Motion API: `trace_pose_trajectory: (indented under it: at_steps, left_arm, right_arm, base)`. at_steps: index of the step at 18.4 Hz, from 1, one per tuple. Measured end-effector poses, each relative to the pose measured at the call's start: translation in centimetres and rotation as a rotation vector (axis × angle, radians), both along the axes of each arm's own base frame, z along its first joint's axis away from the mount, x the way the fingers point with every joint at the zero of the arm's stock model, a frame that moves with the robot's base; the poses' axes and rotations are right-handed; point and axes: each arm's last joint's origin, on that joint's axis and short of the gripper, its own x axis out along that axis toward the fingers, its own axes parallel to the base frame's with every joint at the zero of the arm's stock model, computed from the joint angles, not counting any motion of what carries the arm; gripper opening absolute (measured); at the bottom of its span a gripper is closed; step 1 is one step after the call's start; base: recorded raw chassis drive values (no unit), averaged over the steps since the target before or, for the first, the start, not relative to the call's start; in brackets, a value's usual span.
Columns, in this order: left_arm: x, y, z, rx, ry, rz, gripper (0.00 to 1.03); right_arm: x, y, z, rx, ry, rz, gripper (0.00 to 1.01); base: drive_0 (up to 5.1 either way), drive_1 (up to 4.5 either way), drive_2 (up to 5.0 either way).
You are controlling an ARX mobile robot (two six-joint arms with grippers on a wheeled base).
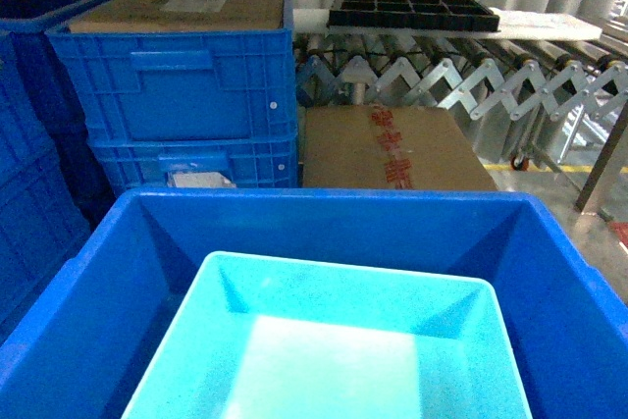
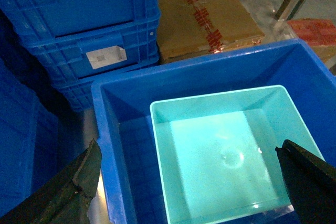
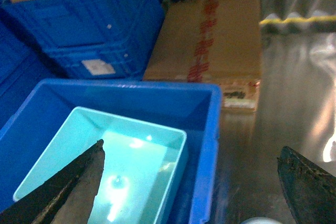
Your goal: Stack blue boxes stably on right
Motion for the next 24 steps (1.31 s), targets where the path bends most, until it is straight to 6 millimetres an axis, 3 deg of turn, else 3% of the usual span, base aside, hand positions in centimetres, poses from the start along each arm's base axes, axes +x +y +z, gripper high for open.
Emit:
trace_pose_trajectory:
  at_steps: [5,15,16,18,23,24]
  left_arm:
    - [-1.0,-0.1,1.0,-0.021,-0.028,0.014,0.98]
    - [-0.7,-0.2,1.1,-0.032,-0.018,0.027,0.98]
    - [-0.6,-0.3,1.1,-0.030,-0.206,0.091,0.92]
    - [-2.3,1.2,-1.9,-0.035,-0.468,0.281,0.66]
    - [-4.3,3.0,-7.3,-0.042,-0.500,0.302,0.01]
    - [-4.6,3.3,-8.0,-0.041,-0.500,0.301,0.01]
  right_arm:
    - [-0.7,-0.9,1.4,-0.042,-0.030,-0.052,0.98]
    - [-0.5,-0.8,1.0,-0.052,-0.013,-0.038,0.98]
    - [-0.3,-0.5,0.8,-0.146,-0.182,-0.128,0.90]
    - [-2.2,1.2,-1.9,-0.202,-0.394,-0.256,0.64]
    - [-4.6,3.3,-6.0,-0.200,-0.419,-0.285,0.01]
    - [-5.0,3.6,-6.4,-0.196,-0.425,-0.281,0.02]
  base:
    - [0.0,0.00,0.0]
    - [0.0,0.00,0.0]
    - [0.0,0.00,0.0]
    - [0.0,0.00,0.0]
    - [0.0,0.00,0.0]
    - [0.0,0.00,0.0]
